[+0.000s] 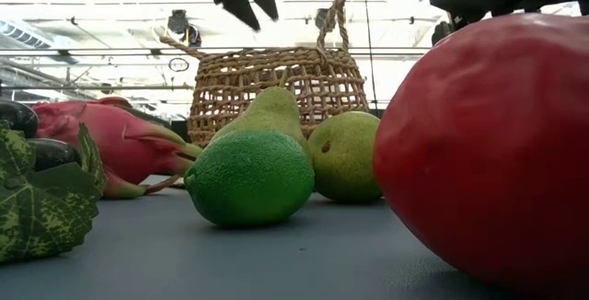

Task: Build produce basket
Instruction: Put the apple into the basket

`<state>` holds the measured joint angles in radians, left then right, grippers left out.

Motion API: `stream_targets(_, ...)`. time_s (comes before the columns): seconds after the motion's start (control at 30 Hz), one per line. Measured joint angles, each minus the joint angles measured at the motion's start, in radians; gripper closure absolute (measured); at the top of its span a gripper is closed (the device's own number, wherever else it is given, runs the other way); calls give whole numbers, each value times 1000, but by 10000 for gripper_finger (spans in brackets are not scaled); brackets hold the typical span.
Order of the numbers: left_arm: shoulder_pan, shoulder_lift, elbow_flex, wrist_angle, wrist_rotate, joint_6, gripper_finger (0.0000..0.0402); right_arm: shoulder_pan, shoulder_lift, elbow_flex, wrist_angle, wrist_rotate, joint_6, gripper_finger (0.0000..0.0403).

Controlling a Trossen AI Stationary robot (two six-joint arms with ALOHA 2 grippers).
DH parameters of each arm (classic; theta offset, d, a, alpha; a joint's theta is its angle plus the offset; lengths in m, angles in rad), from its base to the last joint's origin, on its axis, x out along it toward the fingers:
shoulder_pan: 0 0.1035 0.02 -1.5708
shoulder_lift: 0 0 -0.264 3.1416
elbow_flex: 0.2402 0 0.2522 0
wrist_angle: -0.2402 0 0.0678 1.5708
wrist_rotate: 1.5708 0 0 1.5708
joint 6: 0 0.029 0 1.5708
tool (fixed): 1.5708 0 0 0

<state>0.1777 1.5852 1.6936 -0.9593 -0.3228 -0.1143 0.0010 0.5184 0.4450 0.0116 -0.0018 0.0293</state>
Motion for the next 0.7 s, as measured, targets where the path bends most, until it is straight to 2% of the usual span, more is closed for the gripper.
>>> stream_targets(0.07, -30, -30, 0, -4, -39, -1, 12, 0, 9, 1, -17, 55, 57, 403)
stream_targets(0.13, -59, -60, 0, -4, -81, -2, 12, 0, 33, 22, -66, 63, 95, 401)
stream_targets(0.3, -128, -125, -55, 93, -212, 1, 12, 8, 171, 182, -241, 56, 175, 389)
stream_targets(0.53, -174, -255, -316, 322, -229, 13, 12, 61, 394, 467, -532, 62, 187, 374)
stream_targets(0.7, -174, -366, -504, 481, -238, -25, 12, 94, 514, 620, -727, 83, 224, 361)
